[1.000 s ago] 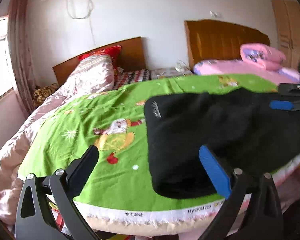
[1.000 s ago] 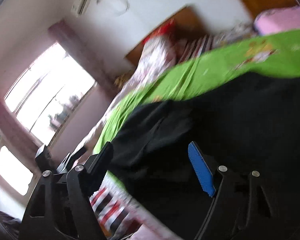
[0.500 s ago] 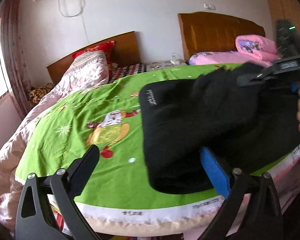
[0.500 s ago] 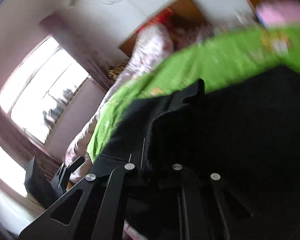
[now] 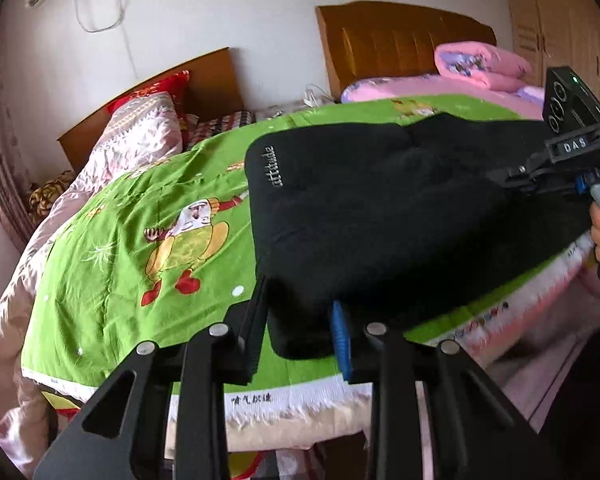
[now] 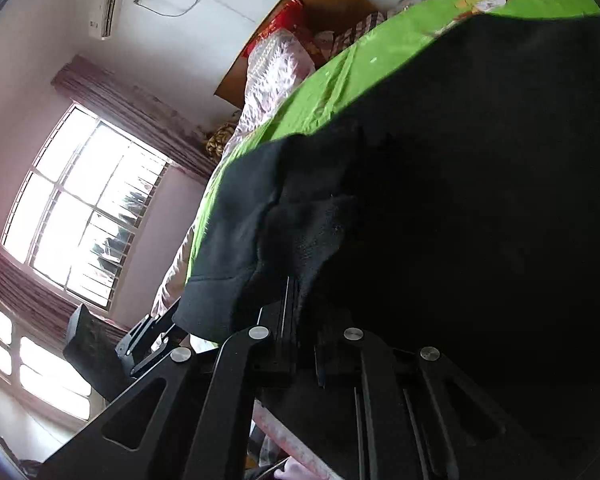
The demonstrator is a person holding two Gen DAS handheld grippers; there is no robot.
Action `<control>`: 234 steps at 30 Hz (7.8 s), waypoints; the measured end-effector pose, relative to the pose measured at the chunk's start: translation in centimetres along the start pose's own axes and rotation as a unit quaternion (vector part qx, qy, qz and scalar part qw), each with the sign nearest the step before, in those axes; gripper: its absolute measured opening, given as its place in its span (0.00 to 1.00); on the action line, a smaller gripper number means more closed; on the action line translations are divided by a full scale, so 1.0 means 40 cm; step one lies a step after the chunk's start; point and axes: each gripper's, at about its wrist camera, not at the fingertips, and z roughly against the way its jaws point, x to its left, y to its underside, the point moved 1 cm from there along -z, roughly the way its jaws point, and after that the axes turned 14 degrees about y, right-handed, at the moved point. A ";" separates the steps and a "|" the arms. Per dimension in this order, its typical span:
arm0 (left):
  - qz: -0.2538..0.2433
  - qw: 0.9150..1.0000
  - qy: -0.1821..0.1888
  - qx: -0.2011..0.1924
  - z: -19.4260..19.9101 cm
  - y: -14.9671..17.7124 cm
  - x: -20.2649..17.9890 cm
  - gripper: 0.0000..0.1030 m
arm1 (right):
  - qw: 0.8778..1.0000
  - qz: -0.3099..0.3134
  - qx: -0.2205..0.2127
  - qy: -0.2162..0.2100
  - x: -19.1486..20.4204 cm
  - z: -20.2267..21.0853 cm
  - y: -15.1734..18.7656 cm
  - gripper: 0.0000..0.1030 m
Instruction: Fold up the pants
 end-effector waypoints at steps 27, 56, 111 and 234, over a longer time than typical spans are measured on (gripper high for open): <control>0.199 0.979 0.042 -0.027 -0.118 -0.097 0.120 0.93 | 0.999 -0.014 -0.011 0.033 -0.056 0.128 -0.040 0.89; 0.108 0.993 -0.005 -0.037 0.041 0.004 0.052 0.96 | 0.995 0.065 -0.049 -0.059 0.166 0.029 -0.150 0.19; 0.119 0.984 0.086 -0.102 0.062 -0.189 0.013 0.99 | 0.958 0.188 -0.148 0.155 0.057 0.206 0.021 0.55; -0.013 0.993 0.099 0.067 -0.378 -0.262 -0.413 0.99 | 0.906 -0.170 -0.343 0.182 -0.468 0.693 0.069 0.33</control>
